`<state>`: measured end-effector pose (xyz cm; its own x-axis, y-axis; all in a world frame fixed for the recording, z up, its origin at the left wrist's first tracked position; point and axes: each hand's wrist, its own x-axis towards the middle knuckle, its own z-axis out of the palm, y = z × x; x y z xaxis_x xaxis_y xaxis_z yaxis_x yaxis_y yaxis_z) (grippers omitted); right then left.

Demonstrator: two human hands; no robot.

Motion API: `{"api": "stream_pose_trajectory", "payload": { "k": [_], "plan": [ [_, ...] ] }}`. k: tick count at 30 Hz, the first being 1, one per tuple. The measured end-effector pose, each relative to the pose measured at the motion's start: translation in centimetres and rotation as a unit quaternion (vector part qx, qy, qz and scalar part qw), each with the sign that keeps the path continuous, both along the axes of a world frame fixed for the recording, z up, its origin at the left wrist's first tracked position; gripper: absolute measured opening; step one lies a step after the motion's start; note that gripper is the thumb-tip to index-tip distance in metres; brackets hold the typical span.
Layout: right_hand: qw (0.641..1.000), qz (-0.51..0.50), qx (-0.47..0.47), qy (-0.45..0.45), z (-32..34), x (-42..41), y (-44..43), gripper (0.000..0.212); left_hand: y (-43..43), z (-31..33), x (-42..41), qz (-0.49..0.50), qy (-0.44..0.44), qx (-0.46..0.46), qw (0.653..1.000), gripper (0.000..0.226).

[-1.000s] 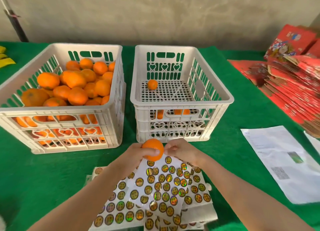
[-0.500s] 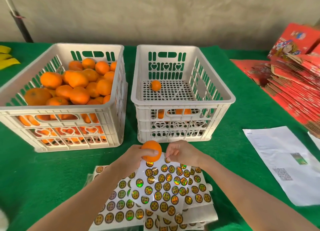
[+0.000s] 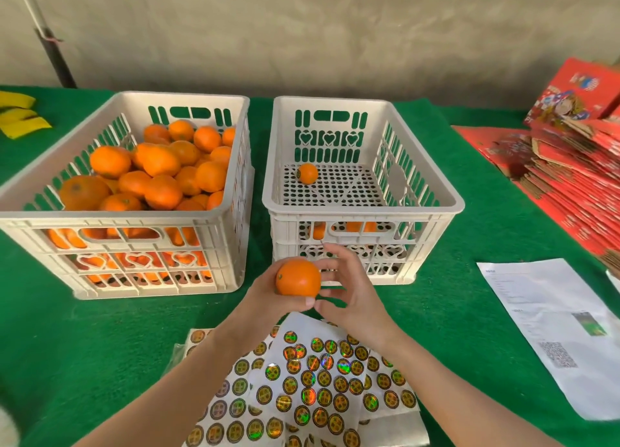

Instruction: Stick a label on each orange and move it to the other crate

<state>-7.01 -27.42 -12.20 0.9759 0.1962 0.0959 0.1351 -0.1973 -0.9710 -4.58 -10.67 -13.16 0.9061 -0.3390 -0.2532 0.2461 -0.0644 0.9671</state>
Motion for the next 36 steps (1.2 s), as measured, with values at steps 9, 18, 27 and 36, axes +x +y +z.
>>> {"api": "stream_pose_trajectory", "payload": {
  "k": [9, 18, 27, 36],
  "plan": [
    [0.962, -0.133, 0.227, 0.069, 3.1, 0.2, 1.0, 0.011, 0.4, 2.0, 0.6, 0.053, 0.169, -0.289, 0.941, 0.089],
    [0.934, -0.152, 0.288, 0.148, 3.5, 0.1, 3.5, 0.009, -0.2, 2.7, 0.4, 0.050, 0.174, -0.288, 0.940, 0.057],
    [0.949, -0.212, 0.219, 0.081, 3.1, -0.2, 4.7, 0.011, -0.6, 3.4, 0.0, 0.081, 0.170, -0.294, 0.937, 0.056],
    [0.969, -0.213, 0.120, -0.038, 2.8, -0.6, 5.1, 0.030, -0.6, 3.2, 0.2, 0.082, 0.131, -0.301, 0.941, 0.058]
  ]
}}
